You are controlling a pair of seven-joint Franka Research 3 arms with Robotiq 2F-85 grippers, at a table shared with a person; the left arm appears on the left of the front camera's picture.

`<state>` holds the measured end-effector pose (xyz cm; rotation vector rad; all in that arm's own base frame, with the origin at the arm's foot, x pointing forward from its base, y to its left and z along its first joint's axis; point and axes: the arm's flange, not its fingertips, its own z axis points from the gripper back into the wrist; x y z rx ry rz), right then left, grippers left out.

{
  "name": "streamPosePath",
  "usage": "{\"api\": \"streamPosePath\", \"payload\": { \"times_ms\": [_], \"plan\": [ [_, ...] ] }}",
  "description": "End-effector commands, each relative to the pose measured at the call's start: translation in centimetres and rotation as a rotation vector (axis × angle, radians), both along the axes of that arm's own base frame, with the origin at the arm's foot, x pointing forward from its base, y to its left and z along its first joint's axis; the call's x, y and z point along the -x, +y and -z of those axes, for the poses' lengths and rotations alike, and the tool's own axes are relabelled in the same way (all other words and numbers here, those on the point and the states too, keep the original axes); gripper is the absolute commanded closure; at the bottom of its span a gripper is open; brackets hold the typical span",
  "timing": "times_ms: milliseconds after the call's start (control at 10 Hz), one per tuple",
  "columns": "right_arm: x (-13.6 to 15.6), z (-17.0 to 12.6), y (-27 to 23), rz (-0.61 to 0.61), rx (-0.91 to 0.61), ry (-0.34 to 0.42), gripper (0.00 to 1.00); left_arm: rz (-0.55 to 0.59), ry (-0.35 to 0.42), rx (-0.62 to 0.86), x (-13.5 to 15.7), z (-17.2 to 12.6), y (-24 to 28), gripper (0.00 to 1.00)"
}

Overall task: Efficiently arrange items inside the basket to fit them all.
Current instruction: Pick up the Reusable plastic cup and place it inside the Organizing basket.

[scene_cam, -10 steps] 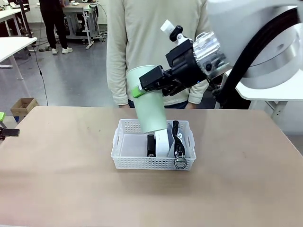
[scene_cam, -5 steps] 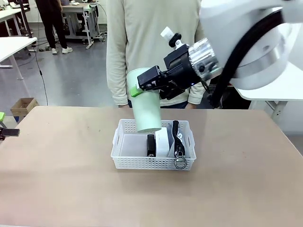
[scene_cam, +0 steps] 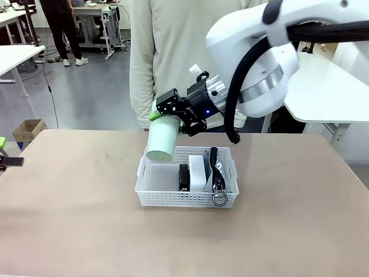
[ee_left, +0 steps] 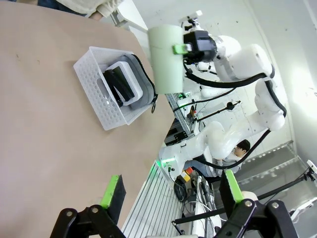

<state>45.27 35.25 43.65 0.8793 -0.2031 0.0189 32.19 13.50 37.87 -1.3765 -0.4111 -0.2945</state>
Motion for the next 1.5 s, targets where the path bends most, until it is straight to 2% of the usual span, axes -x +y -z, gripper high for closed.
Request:
{"api": "streamPosePath", "payload": {
  "times_ms": [0, 300, 500, 800, 1400],
  "plan": [
    [-2.0, 0.3, 3.2, 0.073, 0.107, 0.087, 0.12, 0.008, -0.006, -0.010, 0.3, 0.0, 0.1, 0.00],
    [-2.9, 3.8, 5.1, 0.072, 0.316, 0.173, 0.12, 0.008, -0.006, -0.010, 0.3, 0.0, 0.1, 0.00],
    [-2.9, 5.1, 5.7, 0.055, 0.384, 0.180, 0.12, 0.008, -0.006, -0.010, 0.3, 0.0, 0.1, 0.00],
    [-2.7, 5.7, 6.6, 0.021, 0.423, 0.175, 0.12, 0.008, -0.006, -0.010, 0.3, 0.0, 0.1, 0.00],
    [-2.5, 6.8, 7.1, 0.021, 0.518, 0.218, 0.12, 0.008, -0.006, -0.010, 0.3, 0.0, 0.1, 0.00]
  ]
}}
